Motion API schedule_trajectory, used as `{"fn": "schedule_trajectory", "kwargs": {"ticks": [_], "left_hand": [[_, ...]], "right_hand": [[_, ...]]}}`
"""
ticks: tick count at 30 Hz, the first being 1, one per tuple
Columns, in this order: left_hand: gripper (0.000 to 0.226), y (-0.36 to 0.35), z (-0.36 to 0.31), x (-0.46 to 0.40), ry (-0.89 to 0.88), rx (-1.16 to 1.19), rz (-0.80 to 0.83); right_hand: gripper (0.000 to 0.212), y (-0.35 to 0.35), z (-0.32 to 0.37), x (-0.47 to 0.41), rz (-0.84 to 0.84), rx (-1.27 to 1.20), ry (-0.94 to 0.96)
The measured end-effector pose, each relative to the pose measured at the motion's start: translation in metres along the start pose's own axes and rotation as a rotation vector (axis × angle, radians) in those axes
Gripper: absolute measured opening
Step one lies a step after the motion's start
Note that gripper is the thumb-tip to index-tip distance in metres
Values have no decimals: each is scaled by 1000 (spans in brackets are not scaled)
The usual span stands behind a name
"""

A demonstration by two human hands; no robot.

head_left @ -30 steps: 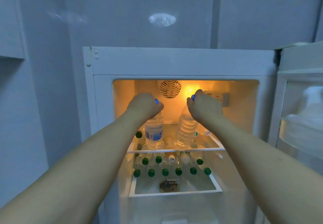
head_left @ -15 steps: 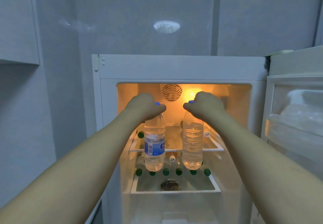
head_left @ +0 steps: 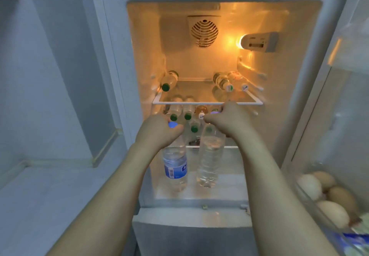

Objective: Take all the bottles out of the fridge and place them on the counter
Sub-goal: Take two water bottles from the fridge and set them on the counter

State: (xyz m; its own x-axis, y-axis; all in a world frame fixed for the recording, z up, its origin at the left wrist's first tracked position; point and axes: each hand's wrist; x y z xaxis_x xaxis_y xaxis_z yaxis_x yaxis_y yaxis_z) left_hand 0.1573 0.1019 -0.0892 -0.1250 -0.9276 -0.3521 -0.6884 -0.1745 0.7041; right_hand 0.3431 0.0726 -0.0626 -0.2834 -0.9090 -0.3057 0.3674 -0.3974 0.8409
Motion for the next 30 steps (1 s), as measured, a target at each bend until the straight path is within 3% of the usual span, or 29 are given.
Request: {"fn": "schedule_trajectory", "kwargs": {"ticks": [3,8,17,30], "left_hand": [[43,-3,9,12,9,0,-37],[47,-4,24,26,28,31,-118],[43,22,77,43,222,-26,-110],[44,138,195,94,457,-111,-302]], "right_hand": [[28,-12,-4,7,10,-78,-11],[34,-34,1,16,35,-9,9],[33,-71,32,26,237,27,90],[26,-154,176,59,575,56,351]]}}
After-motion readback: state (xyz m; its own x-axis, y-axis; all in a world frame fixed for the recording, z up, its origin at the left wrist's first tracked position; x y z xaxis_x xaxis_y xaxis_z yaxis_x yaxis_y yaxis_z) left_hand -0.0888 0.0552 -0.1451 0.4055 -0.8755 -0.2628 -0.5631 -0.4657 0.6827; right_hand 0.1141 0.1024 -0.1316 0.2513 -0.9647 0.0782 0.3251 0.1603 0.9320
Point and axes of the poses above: each hand's wrist, its own x-axis away from the middle knuckle, its own y-axis out of the back of the hand, z = x × y, and after that the axes turned 12 degrees about x, right-handed
